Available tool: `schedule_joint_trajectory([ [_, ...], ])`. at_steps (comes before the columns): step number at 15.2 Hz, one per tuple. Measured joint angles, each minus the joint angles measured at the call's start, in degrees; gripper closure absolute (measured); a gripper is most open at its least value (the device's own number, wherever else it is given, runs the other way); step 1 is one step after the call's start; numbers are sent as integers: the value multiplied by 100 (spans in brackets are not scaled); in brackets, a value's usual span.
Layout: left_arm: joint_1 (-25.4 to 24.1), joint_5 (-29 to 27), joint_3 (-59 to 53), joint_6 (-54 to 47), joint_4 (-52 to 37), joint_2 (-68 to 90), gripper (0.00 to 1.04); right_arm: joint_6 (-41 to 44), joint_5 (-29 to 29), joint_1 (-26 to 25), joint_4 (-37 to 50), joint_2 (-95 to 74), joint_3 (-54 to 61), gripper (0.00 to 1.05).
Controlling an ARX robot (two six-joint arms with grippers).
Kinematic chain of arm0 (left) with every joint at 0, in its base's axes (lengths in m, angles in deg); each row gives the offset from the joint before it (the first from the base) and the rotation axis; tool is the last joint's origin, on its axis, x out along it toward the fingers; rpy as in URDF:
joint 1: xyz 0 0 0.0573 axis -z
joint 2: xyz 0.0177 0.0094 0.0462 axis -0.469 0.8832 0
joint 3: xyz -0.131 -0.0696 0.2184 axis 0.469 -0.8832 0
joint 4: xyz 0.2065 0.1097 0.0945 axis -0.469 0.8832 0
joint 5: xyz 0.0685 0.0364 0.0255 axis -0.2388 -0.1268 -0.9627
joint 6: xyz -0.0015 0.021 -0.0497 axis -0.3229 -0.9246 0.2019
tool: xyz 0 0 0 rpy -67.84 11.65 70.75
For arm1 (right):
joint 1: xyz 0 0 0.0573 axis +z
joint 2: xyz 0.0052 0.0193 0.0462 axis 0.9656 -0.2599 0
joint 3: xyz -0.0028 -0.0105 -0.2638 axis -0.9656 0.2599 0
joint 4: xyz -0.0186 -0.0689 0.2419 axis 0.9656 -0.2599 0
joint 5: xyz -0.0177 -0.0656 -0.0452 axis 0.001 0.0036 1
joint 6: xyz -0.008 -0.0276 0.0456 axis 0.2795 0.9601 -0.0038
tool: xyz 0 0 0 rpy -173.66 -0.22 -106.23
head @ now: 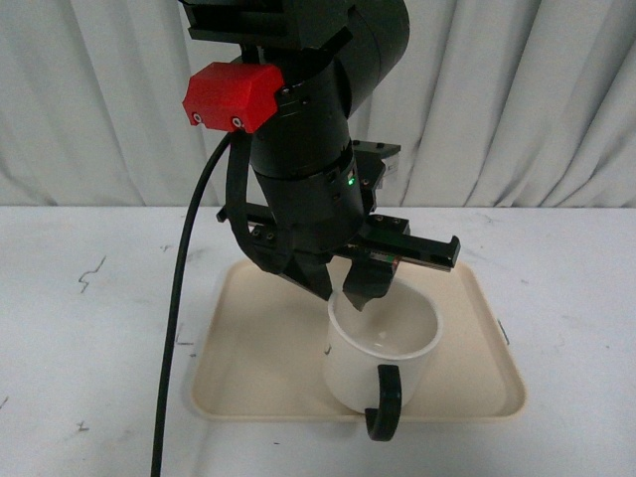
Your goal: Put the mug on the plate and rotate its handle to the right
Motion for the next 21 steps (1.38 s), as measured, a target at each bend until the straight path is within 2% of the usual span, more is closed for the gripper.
schedule_joint_trajectory([
  [2,-74,-37,-70,-44,-192,-127,45,0,-2,0,2,0,0,6],
  [4,-240,-111,-662,-164,-584,-887,22,-2,0,0,2,0,0,6],
  [5,-378,46,-1069,-227,-1064,-1464,11,-2,-2,0,2,0,0,6],
  [6,-564,264,-1600,-417,-1821,-2190,5,-2,0,0,2,0,0,6],
  [7,-693,306,-2116,-514,-2468,-2948,8,-2,0,0,0,0,0,6],
  [8,-739,-44,-2505,-520,-3504,-3501,10,-2,0,0,0,0,0,6],
  [9,-699,-1082,-3211,-514,-5233,-3851,20,-2,-13,13,7,0,0,6],
  [10,-780,-1869,-4297,-511,-6581,-4153,33,-2,-4,26,-4,0,0,6],
  [12,-1279,-1958,-5853,-509,-8061,-4452,56,-4,-4,26,-2,0,0,6],
  [14,-1580,-1665,-6620,-498,-8607,-5272,80,-2,-4,26,0,0,0,6],
  [16,-1818,-1346,-7265,-496,-8673,-5735,103,-4,-4,26,0,0,0,6],
  [21,-2356,-817,-8338,-485,-8454,-6929,103,-2,-4,26,-2,0,0,6],
])
